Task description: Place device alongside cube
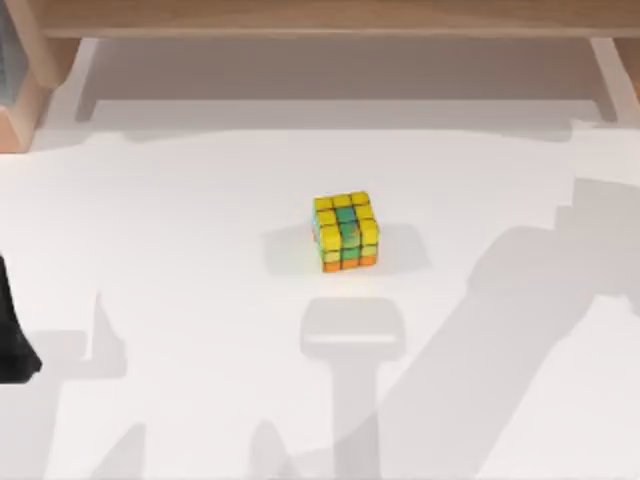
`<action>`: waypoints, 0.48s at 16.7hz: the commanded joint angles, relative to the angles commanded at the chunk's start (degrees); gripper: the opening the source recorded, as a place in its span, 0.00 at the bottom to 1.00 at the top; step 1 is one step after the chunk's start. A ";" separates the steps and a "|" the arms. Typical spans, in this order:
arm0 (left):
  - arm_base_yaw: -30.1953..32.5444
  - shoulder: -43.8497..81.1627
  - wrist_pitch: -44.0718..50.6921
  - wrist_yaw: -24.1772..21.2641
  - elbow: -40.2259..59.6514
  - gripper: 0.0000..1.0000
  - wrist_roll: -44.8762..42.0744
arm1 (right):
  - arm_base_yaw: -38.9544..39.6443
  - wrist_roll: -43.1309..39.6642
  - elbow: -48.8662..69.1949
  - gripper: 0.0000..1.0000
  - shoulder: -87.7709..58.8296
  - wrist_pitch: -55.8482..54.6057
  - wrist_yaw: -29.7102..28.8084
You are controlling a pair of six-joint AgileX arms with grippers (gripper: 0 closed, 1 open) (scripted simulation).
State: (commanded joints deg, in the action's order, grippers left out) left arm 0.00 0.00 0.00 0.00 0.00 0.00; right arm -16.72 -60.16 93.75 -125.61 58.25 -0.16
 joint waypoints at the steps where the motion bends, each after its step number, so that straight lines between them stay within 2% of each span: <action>1: 0.00 0.00 0.00 0.00 0.00 1.00 0.00 | -0.02 -0.02 -0.66 1.00 -0.51 -1.19 -0.01; 8: 0.00 0.00 0.00 0.00 0.00 1.00 0.00 | -0.13 -0.11 -3.51 1.00 -2.79 -6.39 -0.03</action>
State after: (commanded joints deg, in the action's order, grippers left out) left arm 0.00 0.00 0.00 0.00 0.00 0.00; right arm -16.85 -60.27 90.24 -128.41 51.86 -0.19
